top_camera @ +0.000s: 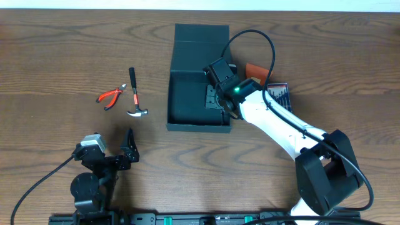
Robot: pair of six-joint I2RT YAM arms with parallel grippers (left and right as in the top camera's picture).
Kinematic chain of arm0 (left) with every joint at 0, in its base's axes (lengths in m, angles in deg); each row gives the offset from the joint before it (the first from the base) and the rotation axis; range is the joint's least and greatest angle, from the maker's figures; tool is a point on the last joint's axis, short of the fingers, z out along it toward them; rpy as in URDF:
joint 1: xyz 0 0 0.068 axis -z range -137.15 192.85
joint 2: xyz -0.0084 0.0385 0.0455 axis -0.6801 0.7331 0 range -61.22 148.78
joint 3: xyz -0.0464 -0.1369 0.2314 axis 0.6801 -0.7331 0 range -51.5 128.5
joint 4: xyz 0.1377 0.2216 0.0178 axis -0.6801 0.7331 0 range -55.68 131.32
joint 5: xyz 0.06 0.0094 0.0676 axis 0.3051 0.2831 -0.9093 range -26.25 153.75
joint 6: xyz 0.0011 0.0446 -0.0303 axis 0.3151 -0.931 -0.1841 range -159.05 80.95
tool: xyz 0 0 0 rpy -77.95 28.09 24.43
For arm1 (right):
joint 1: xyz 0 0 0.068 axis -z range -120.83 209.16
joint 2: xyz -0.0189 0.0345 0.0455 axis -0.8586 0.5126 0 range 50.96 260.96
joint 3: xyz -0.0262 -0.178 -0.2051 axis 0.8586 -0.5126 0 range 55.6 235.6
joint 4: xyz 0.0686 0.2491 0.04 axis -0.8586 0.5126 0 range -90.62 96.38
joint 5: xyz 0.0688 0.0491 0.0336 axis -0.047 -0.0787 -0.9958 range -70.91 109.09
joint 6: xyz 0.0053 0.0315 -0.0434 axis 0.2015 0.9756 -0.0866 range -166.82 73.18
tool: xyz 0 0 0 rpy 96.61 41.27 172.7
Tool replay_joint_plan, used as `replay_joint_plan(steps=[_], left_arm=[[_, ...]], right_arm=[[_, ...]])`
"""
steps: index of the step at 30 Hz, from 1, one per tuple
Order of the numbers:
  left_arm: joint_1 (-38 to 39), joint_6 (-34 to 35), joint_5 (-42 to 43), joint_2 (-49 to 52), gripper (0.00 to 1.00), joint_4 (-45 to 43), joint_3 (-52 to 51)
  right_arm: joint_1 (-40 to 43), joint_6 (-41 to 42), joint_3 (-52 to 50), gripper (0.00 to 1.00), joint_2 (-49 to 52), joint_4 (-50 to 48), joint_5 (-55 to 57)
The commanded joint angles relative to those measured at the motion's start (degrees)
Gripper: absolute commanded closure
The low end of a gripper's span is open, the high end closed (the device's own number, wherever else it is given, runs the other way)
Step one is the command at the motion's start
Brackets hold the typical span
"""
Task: Pack container
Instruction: 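Move the right gripper back over the blue screwdriver set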
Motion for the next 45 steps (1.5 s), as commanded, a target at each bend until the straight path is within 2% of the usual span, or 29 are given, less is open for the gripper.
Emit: replay_joint_plan(steps=[1, 6, 11, 15, 19, 23, 28, 32, 38, 45], left_arm=[[-0.2, 0.3, -0.7, -0.3, 0.02, 0.4, -1.5], [-0.2, 0.3, -0.7, -0.3, 0.02, 0.4, -1.5], [-0.2, 0.3, -0.7, -0.3, 0.02, 0.4, -1.5], [-0.2, 0.3, -0.7, -0.3, 0.01, 0.4, -1.5], [-0.2, 0.3, -0.7, -0.3, 0.02, 0.4, -1.5], [-0.2, 0.3, -0.7, -0.3, 0.02, 0.4, -1.5], [-0.2, 0.3, -0.7, -0.3, 0.02, 0.4, -1.5], [-0.2, 0.3, -0.7, -0.3, 0.01, 0.4, -1.5], [-0.2, 0.3, -0.7, -0.3, 0.02, 0.4, -1.5], [-0.2, 0.3, -0.7, -0.3, 0.02, 0.4, -1.5]], right_arm=[[0.5, -0.7, 1.0, 0.46, -0.6, 0.6, -2.6], [0.5, -3.3, 3.1, 0.46, -6.0, 0.7, -5.4], [1.3, -5.0, 4.6, 0.46, -14.3, 0.8, -2.1], [5.4, -5.2, 4.6, 0.44, -19.3, 4.7, 6.2], [11.9, -5.3, 4.5, 0.43, -20.0, 10.4, 6.7], [18.1, -10.6, 4.4, 0.4, -18.9, 15.0, 6.5], [23.5, -21.4, 3.1, 0.26, -15.9, 16.5, 6.4], [26.1, -27.3, 1.9, 0.21, -12.7, 16.6, 5.5], [27.7, -36.3, 1.8, 0.1, -5.2, 16.2, 1.1], [27.9, -44.5, 1.8, 0.07, 2.1, 14.6, -2.4]])
